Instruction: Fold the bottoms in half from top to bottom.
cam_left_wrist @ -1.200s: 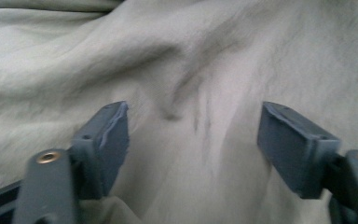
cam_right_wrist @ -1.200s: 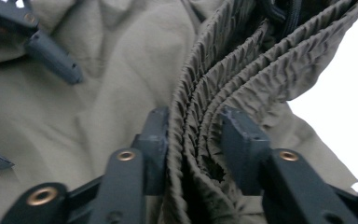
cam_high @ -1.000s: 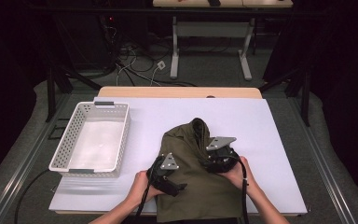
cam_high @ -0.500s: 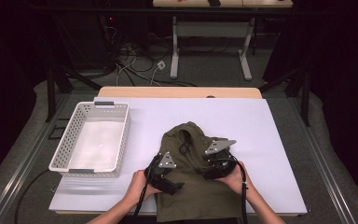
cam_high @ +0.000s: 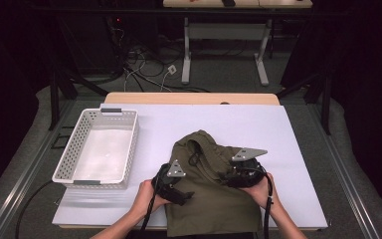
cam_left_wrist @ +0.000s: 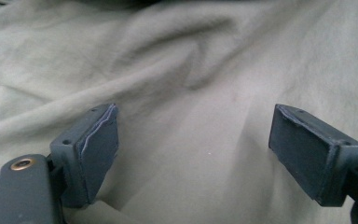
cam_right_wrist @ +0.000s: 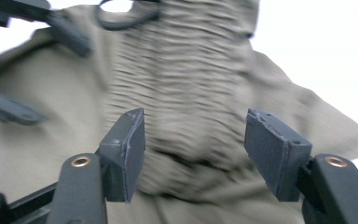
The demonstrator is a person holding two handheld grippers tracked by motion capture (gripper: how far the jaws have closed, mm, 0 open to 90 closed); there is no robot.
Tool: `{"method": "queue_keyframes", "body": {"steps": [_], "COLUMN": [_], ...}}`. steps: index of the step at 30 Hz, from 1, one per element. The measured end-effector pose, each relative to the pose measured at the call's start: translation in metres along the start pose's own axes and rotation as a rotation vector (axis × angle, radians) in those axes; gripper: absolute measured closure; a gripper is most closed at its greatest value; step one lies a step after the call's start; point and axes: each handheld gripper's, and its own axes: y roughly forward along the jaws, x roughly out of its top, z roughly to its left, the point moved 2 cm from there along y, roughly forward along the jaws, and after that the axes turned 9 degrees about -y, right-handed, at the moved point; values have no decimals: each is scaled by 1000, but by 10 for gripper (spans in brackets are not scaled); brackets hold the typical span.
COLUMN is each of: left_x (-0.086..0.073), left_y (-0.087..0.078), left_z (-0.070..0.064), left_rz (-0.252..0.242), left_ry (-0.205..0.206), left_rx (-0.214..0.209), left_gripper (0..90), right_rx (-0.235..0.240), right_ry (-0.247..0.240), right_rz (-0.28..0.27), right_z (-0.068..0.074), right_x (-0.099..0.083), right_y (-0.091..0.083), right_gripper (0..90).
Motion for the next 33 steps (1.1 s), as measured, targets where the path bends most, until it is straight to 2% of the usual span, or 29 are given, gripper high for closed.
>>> {"method": "queue_keyframes", "body": {"steps": [4, 10, 13, 14, 17, 19, 22, 28, 33], "left_x": [3, 14, 20, 22, 29, 34, 44, 63, 74], "left_y": [-4, -15, -18, -19, -22, -21, -21, -20, -18], "left_z": [5, 13, 16, 16, 19, 21, 23, 29, 36], "left_rz": [-14, -60, -79, -81, -88, -88, -93, -111, -146], "left_ry": [-13, -46, -63, -70, -66, -74, -67, -79, -100], "left_rx": [19, 55, 68, 71, 91, 101, 117, 150, 198], "left_gripper": [148, 138, 139, 142, 147, 149, 156, 172, 305], "right_rx": [-81, -200, -208, -185, -143, -135, -153, -155, -167], "right_ry": [51, 111, 152, 175, 201, 220, 228, 218, 206], "right_rz": [32, 89, 149, 157, 154, 152, 170, 149, 136], "right_z": [-16, -35, -42, -44, -49, -53, -57, -57, -56], "right_x": [-9, -17, -21, -23, -26, -27, -29, -27, -26], "right_y": [-5, -7, 4, 9, 24, 29, 37, 43, 43], "right_gripper": [350, 373, 392, 398, 410, 425, 504, 743, 838]}}
